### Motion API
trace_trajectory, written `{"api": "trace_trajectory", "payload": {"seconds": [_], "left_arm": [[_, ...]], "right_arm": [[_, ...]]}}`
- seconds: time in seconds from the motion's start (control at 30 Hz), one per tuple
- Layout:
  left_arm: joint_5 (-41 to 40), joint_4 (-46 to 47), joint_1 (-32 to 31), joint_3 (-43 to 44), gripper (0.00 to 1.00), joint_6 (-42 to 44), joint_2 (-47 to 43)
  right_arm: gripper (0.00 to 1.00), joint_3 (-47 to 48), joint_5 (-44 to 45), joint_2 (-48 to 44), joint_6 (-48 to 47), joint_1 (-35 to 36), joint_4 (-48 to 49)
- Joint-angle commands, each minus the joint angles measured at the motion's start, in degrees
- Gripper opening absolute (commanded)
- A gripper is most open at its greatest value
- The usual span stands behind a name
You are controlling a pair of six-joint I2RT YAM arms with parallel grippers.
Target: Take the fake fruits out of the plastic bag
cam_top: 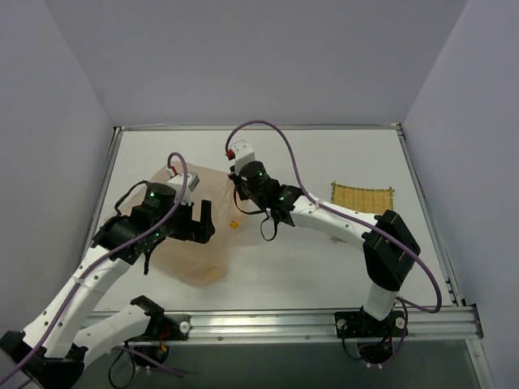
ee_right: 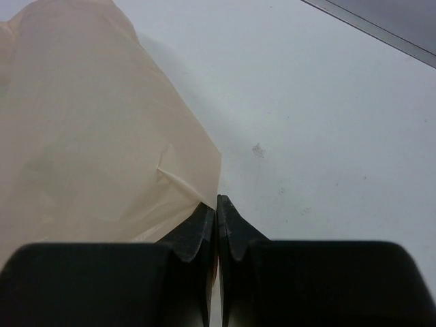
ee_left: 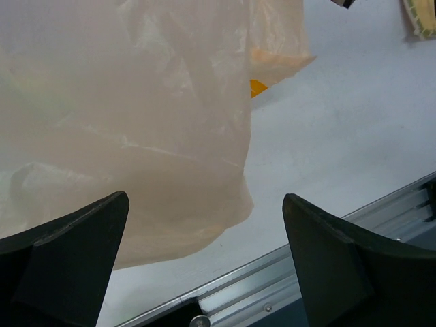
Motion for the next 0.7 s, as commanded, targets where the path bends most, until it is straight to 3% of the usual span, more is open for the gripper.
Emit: {"api": "trace_trajectory", "payload": {"seconds": [0.0,0.13,0.47,0.63,0.67], "left_arm": [[-12.89,2.87,-7.77,0.84,0.95,-2.29,1.88],[-29.22,1.82,-19.81,-0.48,0.94,-5.36,6.79],[-36.81,6.29,-25.80,-5.67,0.95,-11.25,11.46],[-49.03,7.61,-29.33,-6.98,1.00,-15.29,17.17],[-49.82,9.44,-29.25,-7.77,0.94,-15.73,18.05]], "right_arm": [[0.00,2.69,-0.47,-1.42,1.00,-0.89,0.81],[0.00,2.60,-1.60,-1.59,1.61,-1.85,0.64],[0.00,-0.12,-7.41,-4.31,3.72,-5.63,0.37],[0.00,-1.70,-11.98,-5.81,5.13,-7.04,0.46],[0.00,-1.97,-12.42,-6.07,5.30,-7.47,0.63]]}}
